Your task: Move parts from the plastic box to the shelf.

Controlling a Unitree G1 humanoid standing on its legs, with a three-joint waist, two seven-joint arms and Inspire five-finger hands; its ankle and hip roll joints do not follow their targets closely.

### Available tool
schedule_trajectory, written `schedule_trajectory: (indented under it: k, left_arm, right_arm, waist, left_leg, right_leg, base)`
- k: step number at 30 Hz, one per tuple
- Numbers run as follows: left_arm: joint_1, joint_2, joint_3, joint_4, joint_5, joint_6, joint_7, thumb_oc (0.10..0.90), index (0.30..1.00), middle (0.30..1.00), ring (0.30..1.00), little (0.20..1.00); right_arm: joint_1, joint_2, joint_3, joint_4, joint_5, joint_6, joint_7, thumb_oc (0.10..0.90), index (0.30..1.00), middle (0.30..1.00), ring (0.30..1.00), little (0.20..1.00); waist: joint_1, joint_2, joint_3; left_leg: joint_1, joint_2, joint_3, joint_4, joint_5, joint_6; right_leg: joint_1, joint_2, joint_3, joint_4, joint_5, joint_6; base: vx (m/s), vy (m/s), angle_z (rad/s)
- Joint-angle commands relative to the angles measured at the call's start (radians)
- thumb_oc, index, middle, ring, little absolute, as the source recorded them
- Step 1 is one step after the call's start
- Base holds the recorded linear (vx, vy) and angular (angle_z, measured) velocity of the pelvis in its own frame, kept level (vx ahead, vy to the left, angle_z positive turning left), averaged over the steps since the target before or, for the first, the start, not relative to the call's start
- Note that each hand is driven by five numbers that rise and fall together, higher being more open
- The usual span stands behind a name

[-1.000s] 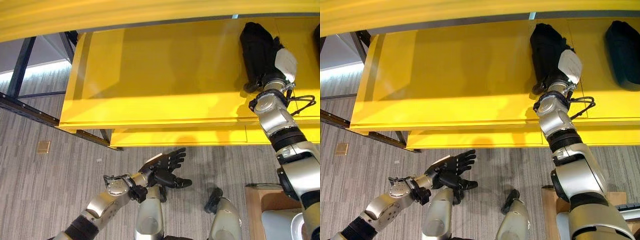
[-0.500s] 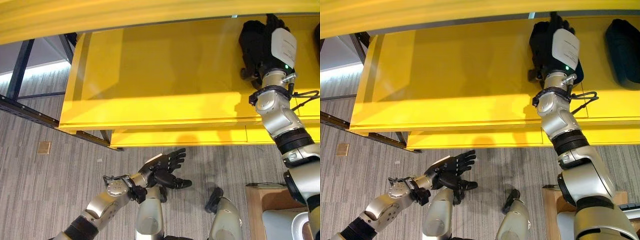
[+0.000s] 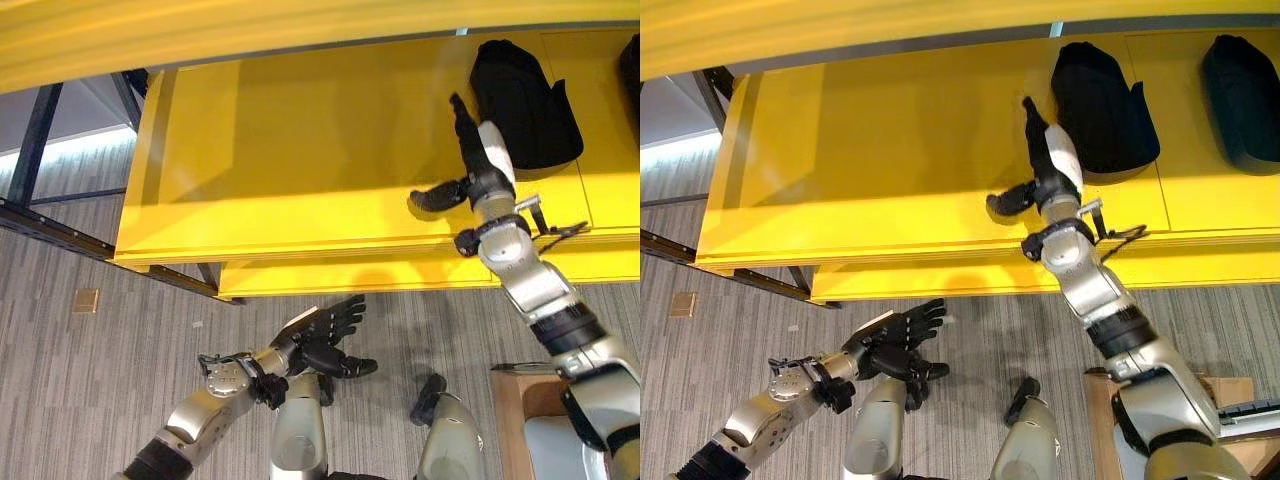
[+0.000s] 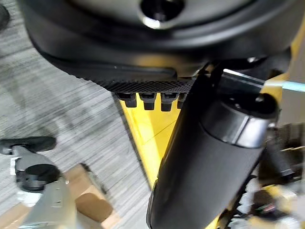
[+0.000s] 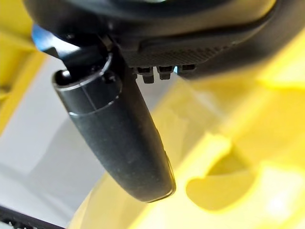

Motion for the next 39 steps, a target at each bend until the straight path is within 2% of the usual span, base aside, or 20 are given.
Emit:
schedule_trajectory:
  k: [1,2,5,7,10,11,12,15,16,19,22,23,26,28,31,33,34,36,37,39]
  left_arm:
    - [0.044,-0.027,0.073,-0.187,-0.032,-0.119,-0.023,0.900,1.000,1.000,1.000,1.000]
    - [0.049,-0.035,0.087,-0.186,-0.025,-0.120,-0.008,0.900,1.000,1.000,1.000,1.000]
    - [0.059,-0.043,0.106,-0.181,-0.018,-0.132,-0.007,0.900,1.000,1.000,1.000,1.000]
    - [0.078,-0.040,0.131,-0.187,0.035,-0.172,-0.020,0.900,1.000,1.000,1.000,1.000]
    - [0.134,-0.034,0.186,-0.227,0.001,-0.206,-0.058,0.900,1.000,1.000,1.000,1.000]
    - [0.155,-0.032,0.214,-0.242,0.008,-0.205,-0.066,0.900,1.000,1.000,1.000,1.000]
    - [0.158,-0.031,0.218,-0.245,0.010,-0.206,-0.068,0.900,1.000,1.000,1.000,1.000]
    - [0.192,-0.024,0.260,-0.264,0.001,-0.202,-0.085,0.900,1.000,1.000,1.000,1.000]
    - [0.196,-0.025,0.266,-0.267,-0.003,-0.200,-0.088,0.900,1.000,1.000,1.000,1.000]
    - [0.211,-0.040,0.278,-0.274,-0.022,-0.206,-0.100,0.900,1.000,1.000,1.000,1.000]
    - [0.239,-0.064,0.297,-0.278,-0.033,-0.202,-0.090,0.900,1.000,1.000,1.000,1.000]
    - [0.248,-0.073,0.302,-0.273,-0.024,-0.195,-0.085,0.900,1.000,1.000,1.000,1.000]
    - [0.275,-0.087,0.324,-0.263,-0.065,-0.190,-0.103,0.900,1.000,1.000,1.000,1.000]
    - [0.301,-0.093,0.344,-0.264,-0.079,-0.192,-0.129,0.900,1.000,1.000,1.000,1.000]
    - [0.350,-0.085,0.380,-0.264,-0.094,-0.195,-0.192,0.900,1.000,1.000,1.000,1.000]
    - [0.385,-0.053,0.394,-0.266,-0.127,-0.208,-0.210,0.900,1.000,1.000,1.000,1.000]
    - [0.388,-0.050,0.396,-0.268,-0.144,-0.210,-0.211,0.900,1.000,1.000,1.000,1.000]
    - [0.379,-0.041,0.397,-0.279,-0.148,-0.254,-0.223,0.900,1.000,1.000,1.000,1.000]
    - [0.356,-0.029,0.392,-0.288,-0.137,-0.273,-0.228,0.900,1.000,1.000,1.000,1.000]
    - [0.317,-0.013,0.379,-0.296,-0.142,-0.256,-0.231,0.900,1.000,1.000,1.000,1.000]
  right_arm:
    - [0.000,0.021,-0.078,-0.216,-0.017,-0.191,0.038,0.900,1.000,1.000,1.000,1.000]
    - [0.058,0.036,-0.084,-0.299,-0.014,-0.213,0.090,0.900,1.000,1.000,1.000,1.000]
    - [0.118,0.038,-0.082,-0.392,-0.082,-0.235,0.115,0.900,1.000,1.000,1.000,1.000]
    - [0.180,0.013,-0.096,-0.457,-0.130,-0.269,0.099,0.900,1.000,1.000,1.000,1.000]
    - [0.294,-0.037,-0.165,-0.500,-0.118,-0.304,0.085,0.900,1.000,1.000,1.000,1.000]
    - [0.344,-0.051,-0.196,-0.506,-0.110,-0.337,0.089,0.900,1.000,1.000,1.000,1.000]
    - [0.352,-0.053,-0.201,-0.507,-0.106,-0.345,0.092,0.900,1.000,1.000,1.000,1.000]
    - [0.437,-0.055,-0.234,-0.538,-0.063,-0.405,0.176,0.900,1.000,1.000,1.000,1.000]
    - [0.446,-0.055,-0.232,-0.547,-0.063,-0.402,0.192,0.900,1.000,1.000,1.000,1.000]
    - [0.456,-0.050,-0.205,-0.565,-0.077,-0.426,0.157,0.900,1.000,1.000,1.000,1.000]
    - [0.497,-0.001,-0.239,-0.550,-0.066,-0.443,0.021,0.900,1.000,1.000,1.000,1.000]
    - [0.527,0.021,-0.267,-0.530,-0.080,-0.416,-0.021,0.900,1.000,1.000,1.000,1.000]
    - [0.611,0.024,-0.319,-0.480,-0.145,-0.333,-0.001,0.900,1.000,1.000,1.000,1.000]
    - [0.672,0.013,-0.350,-0.463,-0.132,-0.312,0.002,0.900,1.000,1.000,1.000,1.000]
    - [0.785,-0.008,-0.420,-0.432,-0.132,-0.350,-0.018,0.900,1.000,1.000,1.000,1.000]
    - [0.885,-0.038,-0.506,-0.429,-0.056,-0.385,-0.059,0.900,1.000,1.000,1.000,1.000]
    - [0.895,-0.038,-0.519,-0.428,-0.042,-0.383,-0.080,0.900,1.000,1.000,1.000,1.000]
    - [0.907,-0.023,-0.550,-0.427,0.003,-0.354,-0.111,0.900,1.000,1.000,1.000,1.000]
    - [0.898,-0.014,-0.559,-0.428,-0.027,-0.365,-0.128,0.900,1.000,1.000,1.000,1.000]
    - [0.877,-0.012,-0.561,-0.433,-0.044,-0.370,-0.142,0.900,1.000,1.000,1.000,1.000]
  waist:
    - [-0.031,-0.011,-0.053]
    - [-0.040,-0.014,-0.059]
    - [-0.048,-0.017,-0.067]
    - [-0.055,-0.023,-0.081]
    - [-0.061,-0.027,-0.109]
    - [-0.065,-0.029,-0.123]
    - [-0.065,-0.030,-0.126]
    - [-0.073,-0.037,-0.154]
    - [-0.072,-0.038,-0.159]
    - [-0.067,-0.042,-0.180]
    - [-0.070,-0.045,-0.214]
    - [-0.078,-0.048,-0.224]
    - [-0.101,-0.055,-0.228]
    - [-0.112,-0.056,-0.229]
    - [-0.130,-0.066,-0.229]
    - [-0.149,-0.088,-0.219]
    - [-0.152,-0.093,-0.214]
    - [-0.156,-0.108,-0.199]
    - [-0.158,-0.119,-0.187]
    - [-0.159,-0.129,-0.173]
  left_leg:
    - [0.110,-0.020,-0.008,-0.072,-0.086,0.017]
    - [0.116,-0.016,-0.006,-0.087,-0.078,0.013]
    - [0.121,-0.010,-0.004,-0.098,-0.073,0.008]
    - [0.131,-0.006,-0.004,-0.111,-0.069,0.004]
    - [0.146,0.001,-0.004,-0.125,-0.063,0.000]
    - [0.157,0.000,-0.006,-0.134,-0.061,0.000]
    - [0.159,0.000,-0.007,-0.136,-0.060,0.000]
    - [0.175,0.005,-0.011,-0.141,-0.060,-0.004]
    - [0.179,0.005,-0.014,-0.144,-0.060,-0.004]
    - [0.196,0.006,-0.017,-0.157,-0.056,-0.004]
    - [0.208,0.011,-0.021,-0.173,-0.049,-0.006]
    - [0.212,0.010,-0.019,-0.174,-0.052,-0.006]
    - [0.223,-0.002,-0.013,-0.166,-0.070,0.002]
    - [0.225,-0.003,-0.009,-0.169,-0.068,0.004]
    - [0.227,-0.007,0.003,-0.168,-0.071,0.009]
    - [0.225,-0.015,0.023,-0.161,-0.084,0.018]
    - [0.223,-0.017,0.028,-0.160,-0.087,0.022]
    - [0.217,-0.024,0.050,-0.148,-0.102,0.034]
    - [0.206,-0.025,0.066,-0.137,-0.112,0.043]
    - [0.195,-0.028,0.090,-0.128,-0.122,0.050]
  right_leg:
    - [0.027,0.064,0.065,0.059,-0.120,-0.004]
    - [0.029,0.069,0.067,0.053,-0.120,-0.004]
    - [0.031,0.073,0.068,0.049,-0.121,-0.004]
    - [0.040,0.078,0.070,0.039,-0.122,-0.003]
    - [0.062,0.084,0.067,0.018,-0.124,-0.003]
    - [0.075,0.089,0.069,0.004,-0.122,-0.001]
    - [0.077,0.090,0.070,0.002,-0.122,-0.001]
    - [0.099,0.098,0.072,-0.011,-0.126,-0.001]
    - [0.104,0.099,0.073,-0.014,-0.126,-0.001]
    - [0.128,0.104,0.074,-0.037,-0.124,-0.003]
    - [0.147,0.115,0.078,-0.066,-0.117,-0.007]
    - [0.152,0.116,0.083,-0.074,-0.115,-0.006]
    - [0.158,0.109,0.103,-0.085,-0.115,-0.001]
    - [0.158,0.110,0.114,-0.099,-0.104,0.002]
    - [0.158,0.105,0.131,-0.116,-0.088,0.014]
    - [0.149,0.087,0.146,-0.125,-0.071,0.037]
    - [0.145,0.082,0.147,-0.128,-0.064,0.044]
    - [0.133,0.066,0.151,-0.152,-0.029,0.070]
    - [0.123,0.054,0.150,-0.172,-0.001,0.088]
    - [0.116,0.034,0.138,-0.205,0.044,0.109]
  base:
    - [0.00,0.000,0.00]
    - [0.00,0.000,0.00]
    - [0.00,-0.010,-0.01]
    - [0.01,-0.039,-0.01]
    - [0.04,-0.028,0.00]
    - [0.04,-0.028,0.04]
    - [0.04,-0.029,0.02]
    - [0.06,-0.048,0.03]
    - [0.07,-0.057,0.02]
    - [0.07,-0.033,-0.02]
    - [0.09,-0.003,0.00]
    - [0.09,0.039,0.05]
    - [0.05,0.107,0.02]
    - [0.02,0.123,-0.05]
    - [0.01,0.157,-0.06]
    - [-0.03,0.158,-0.01]
    - [-0.05,0.149,-0.09]
    - [-0.11,0.146,-0.30]
    - [-0.16,0.114,-0.39]
    - [-0.12,0.114,-0.34]
